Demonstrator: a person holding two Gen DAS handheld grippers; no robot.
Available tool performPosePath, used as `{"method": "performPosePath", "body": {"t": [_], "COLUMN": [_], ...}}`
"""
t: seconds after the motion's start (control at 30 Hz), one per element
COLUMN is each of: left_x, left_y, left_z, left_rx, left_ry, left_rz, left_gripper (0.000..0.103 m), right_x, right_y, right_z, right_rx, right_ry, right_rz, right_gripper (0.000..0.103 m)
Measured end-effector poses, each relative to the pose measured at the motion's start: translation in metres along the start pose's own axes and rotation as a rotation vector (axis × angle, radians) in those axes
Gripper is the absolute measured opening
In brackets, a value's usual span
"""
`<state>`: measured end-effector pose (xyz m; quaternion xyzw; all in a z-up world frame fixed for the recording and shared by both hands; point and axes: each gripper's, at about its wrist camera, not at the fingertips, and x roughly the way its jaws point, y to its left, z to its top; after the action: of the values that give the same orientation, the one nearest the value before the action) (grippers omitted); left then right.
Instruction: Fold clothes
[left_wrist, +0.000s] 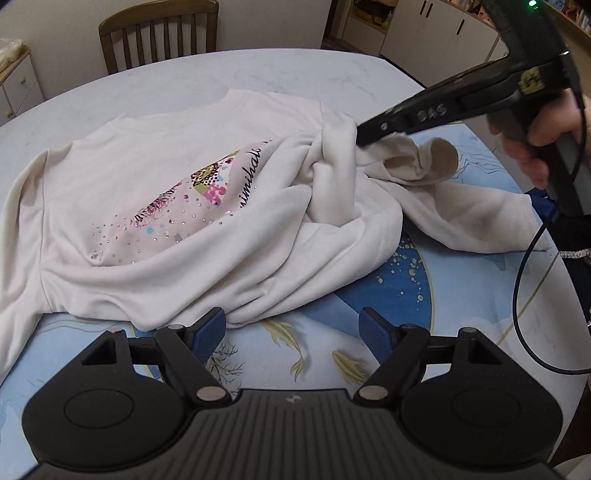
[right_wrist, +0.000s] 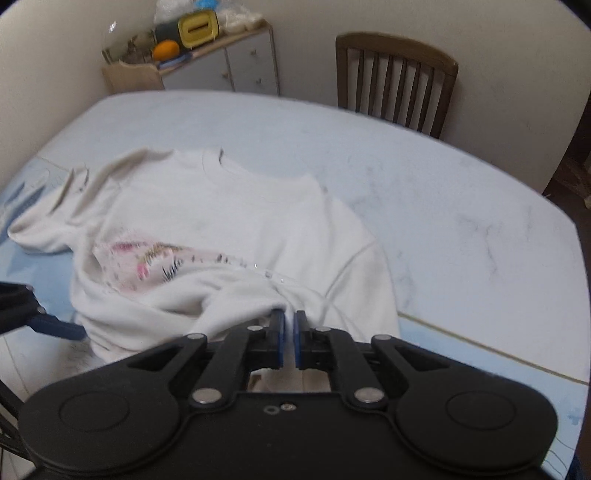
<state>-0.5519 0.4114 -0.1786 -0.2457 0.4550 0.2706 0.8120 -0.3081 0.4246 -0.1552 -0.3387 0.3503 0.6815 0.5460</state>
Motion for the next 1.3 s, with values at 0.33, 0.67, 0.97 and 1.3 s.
{"method": "performPosePath", "body": {"t": [0.33,0.67,0.97,1.3], "left_x": [0.000,-0.006,-0.011,0.011], "left_y": [0.008,-0.002,-0.016,-0.035], "left_z": [0.005,-0.009,-0.008,0.006], "left_rx": [-0.024,0.068,0.146,0.242], "left_ry": [0.011,-0.038,-0.096,-0.096], "left_rz": [-0.029,-0.005,0.058,0.054], "left_gripper": [0.079,0.079,0.079,0.043], "right_x": [-0.049,-0.022,-0.020,-0.038], "right_y": [0.019,0.064,0.047,0.049], "right_z": [-0.003,-0.054,-0.026,-0.004], "right_rx": [-0.103,-0.075,0.223,0.353], "right_ry": [-0.041,0.132,0.094,0.089], "right_rz": [0.041,0.170,0.320,0.530], "right_gripper": [0.103,0.103,0.103,0.103]}}
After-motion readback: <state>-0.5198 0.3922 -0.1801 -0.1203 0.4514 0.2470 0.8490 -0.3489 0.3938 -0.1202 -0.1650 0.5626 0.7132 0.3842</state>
